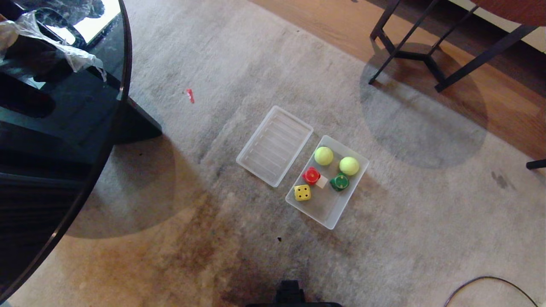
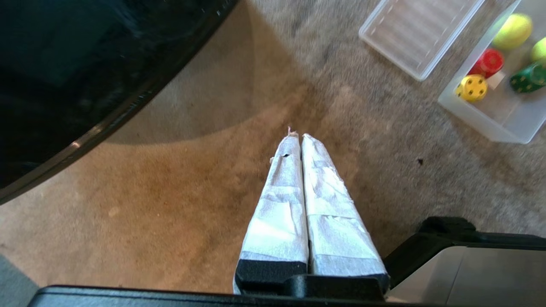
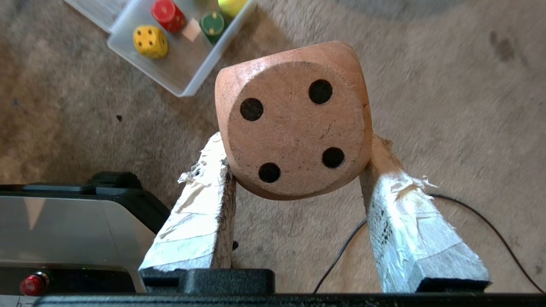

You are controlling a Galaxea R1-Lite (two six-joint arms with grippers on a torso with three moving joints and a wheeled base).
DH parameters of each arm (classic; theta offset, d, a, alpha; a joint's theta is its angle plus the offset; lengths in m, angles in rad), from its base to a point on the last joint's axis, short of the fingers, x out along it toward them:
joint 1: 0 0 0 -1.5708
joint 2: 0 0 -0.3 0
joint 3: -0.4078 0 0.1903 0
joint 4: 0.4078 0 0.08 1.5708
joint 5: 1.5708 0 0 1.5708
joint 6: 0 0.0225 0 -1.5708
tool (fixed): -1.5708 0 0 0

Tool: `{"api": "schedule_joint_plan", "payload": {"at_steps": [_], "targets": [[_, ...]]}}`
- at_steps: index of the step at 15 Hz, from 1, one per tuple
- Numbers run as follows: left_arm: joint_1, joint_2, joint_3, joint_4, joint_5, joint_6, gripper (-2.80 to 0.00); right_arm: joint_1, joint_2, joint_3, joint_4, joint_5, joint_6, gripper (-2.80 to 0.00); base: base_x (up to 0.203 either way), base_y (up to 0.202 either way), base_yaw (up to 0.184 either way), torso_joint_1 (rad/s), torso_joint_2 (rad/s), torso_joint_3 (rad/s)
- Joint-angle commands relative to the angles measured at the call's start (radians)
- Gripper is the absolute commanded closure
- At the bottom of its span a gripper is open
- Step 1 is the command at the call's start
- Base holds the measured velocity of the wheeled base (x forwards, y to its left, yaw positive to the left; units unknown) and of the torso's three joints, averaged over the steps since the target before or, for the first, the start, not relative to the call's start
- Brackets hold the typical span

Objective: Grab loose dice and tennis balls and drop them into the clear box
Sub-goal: Put the toys in the box

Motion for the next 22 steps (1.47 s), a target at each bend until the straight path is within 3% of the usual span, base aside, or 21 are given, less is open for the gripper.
{"api": "schedule_joint_plan", "payload": {"at_steps": [1, 11, 17, 20, 22], "targets": [[0.000, 0.000, 0.000, 0.000, 0.001, -0.001, 0.00, 0.000, 0.000, 0.000, 0.001, 0.001, 0.000, 0.00, 0.000, 0.000, 0.000, 0.004, 0.00, -0.200], [0.000, 0.000, 0.000, 0.000, 0.001, 0.001, 0.00, 0.000, 0.000, 0.000, 0.000, 0.001, -0.005, 0.00, 0.000, 0.000, 0.000, 0.004, 0.00, -0.196], [0.000, 0.000, 0.000, 0.000, 0.001, 0.001, 0.00, 0.000, 0.005, -0.044, 0.055, 0.003, -0.003, 0.00, 0.000, 0.000, 0.000, 0.001, 0.00, -0.023], [0.000, 0.000, 0.000, 0.000, 0.001, 0.001, 0.00, 0.001, 0.116, -0.242, 0.187, 0.007, 0.048, 0.00, 0.000, 0.000, 0.000, 0.000, 0.00, 0.000], [0.000, 0.000, 0.000, 0.000, 0.001, 0.001, 0.00, 0.002, 0.330, -0.317, 0.212, 0.016, 0.125, 0.00, 0.000, 0.000, 0.000, 0.000, 0.00, 0.000]]}}
